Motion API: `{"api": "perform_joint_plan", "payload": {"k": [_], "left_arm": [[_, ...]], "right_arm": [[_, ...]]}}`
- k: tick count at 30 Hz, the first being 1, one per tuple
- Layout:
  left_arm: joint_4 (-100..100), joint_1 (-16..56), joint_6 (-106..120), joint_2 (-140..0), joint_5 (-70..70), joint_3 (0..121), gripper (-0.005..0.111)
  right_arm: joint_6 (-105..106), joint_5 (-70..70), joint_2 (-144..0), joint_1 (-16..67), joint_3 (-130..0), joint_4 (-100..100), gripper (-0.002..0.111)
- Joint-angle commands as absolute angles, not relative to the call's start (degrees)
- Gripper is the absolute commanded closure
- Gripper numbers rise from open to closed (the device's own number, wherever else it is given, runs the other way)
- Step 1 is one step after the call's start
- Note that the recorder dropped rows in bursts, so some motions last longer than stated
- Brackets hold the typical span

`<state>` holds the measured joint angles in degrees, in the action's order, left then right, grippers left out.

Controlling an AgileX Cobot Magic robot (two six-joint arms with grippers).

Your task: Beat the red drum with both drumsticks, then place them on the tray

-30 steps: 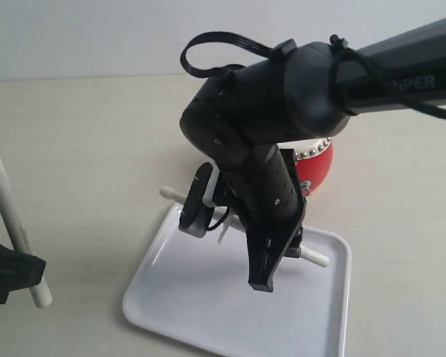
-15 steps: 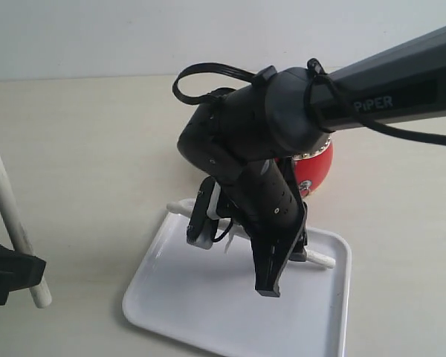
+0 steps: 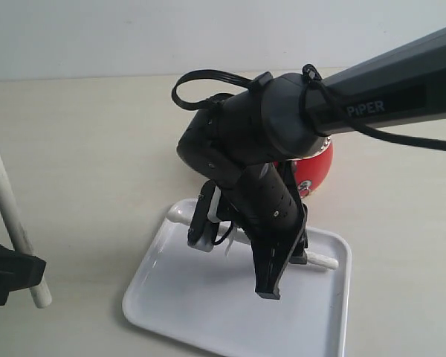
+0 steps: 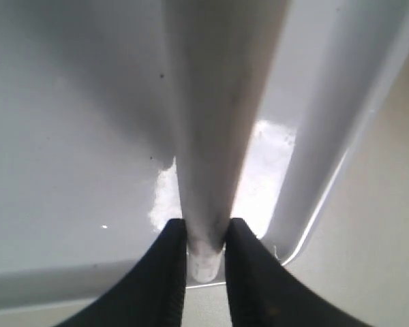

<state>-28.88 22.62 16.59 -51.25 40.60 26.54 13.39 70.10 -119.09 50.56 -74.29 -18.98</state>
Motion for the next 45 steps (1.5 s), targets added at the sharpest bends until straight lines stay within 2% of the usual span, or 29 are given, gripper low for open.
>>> {"api": "perform_joint_plan", "payload": {"k": [1,14,20,25,29,31,33,38,45], "left_arm": [[-29.40,22.49,16.84,-51.35,40.41,26.31,0.107],[-29.17,22.49,20.81,-51.35,42.23,26.94,0.107],[-30.88,22.49,20.77,-51.35,42.93,29.51,0.107],[-41.66,22.49,23.51,-51.35,41.57,28.68,0.107],[-58.80,22.49,33.92,-53.19,41.80,25.86,0.107],[-67.26,22.49,45.34,-54.06,41.83,23.31,0.107],[-71.62,22.49,52.05,-54.06,41.83,20.96,0.107],[-71.73,22.49,55.78,-54.06,42.21,19.66,0.107],[-71.73,22.49,59.83,-54.06,42.54,19.66,0.107]], "right_arm": [[13.19,69.96,-119.11,50.63,-74.66,-18.87,0.085],[7.99,69.96,-115.69,50.63,-74.66,-20.37,0.085],[3.97,69.96,-104.89,50.63,-74.66,-15.31,0.085],[1.61,64.64,-93.51,50.63,-73.48,-10.35,0.085],[3.13,50.43,-80.54,50.63,-66.46,5.77,0.085],[10.81,44.27,-77.70,50.63,-62.55,21.12,0.085],[26.11,42.55,-77.82,50.63,-59.88,38.04,0.080],[39.48,37.37,-80.84,50.63,-59.75,51.28,0.061],[49.98,34.26,-86.11,50.63,-59.75,63.01,0.059]]}}
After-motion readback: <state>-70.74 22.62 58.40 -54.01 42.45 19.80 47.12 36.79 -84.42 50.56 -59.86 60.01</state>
